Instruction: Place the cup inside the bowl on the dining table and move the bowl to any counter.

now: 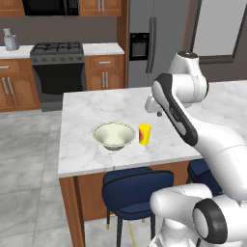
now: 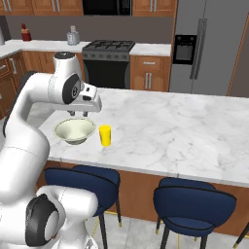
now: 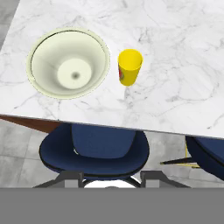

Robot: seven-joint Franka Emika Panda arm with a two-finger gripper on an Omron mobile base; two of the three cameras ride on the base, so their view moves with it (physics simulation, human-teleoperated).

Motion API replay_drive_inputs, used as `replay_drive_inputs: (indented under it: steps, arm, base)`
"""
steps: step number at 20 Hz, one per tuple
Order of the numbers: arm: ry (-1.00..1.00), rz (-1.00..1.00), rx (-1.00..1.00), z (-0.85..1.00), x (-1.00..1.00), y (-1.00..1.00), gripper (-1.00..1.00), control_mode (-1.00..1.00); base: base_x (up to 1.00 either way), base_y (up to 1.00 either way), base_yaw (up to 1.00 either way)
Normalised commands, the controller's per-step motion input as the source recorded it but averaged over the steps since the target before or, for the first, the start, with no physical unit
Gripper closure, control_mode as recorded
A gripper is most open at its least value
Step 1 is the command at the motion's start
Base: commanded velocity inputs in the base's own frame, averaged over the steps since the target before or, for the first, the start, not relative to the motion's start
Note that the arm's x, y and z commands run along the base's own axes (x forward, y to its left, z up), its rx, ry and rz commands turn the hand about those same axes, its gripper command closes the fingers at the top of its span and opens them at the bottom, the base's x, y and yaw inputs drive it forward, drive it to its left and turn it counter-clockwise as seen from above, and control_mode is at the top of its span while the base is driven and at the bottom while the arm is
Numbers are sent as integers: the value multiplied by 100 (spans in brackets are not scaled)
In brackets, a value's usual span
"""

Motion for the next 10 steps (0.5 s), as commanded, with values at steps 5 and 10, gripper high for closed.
replay_drive_inputs:
  steps: [5,10]
  arm:
    - [0,0,0,0,2,0,-100,-100]
    - [0,0,0,0,0,0,-100,-100]
  base:
    - [0,0,0]
    - [0,0,0]
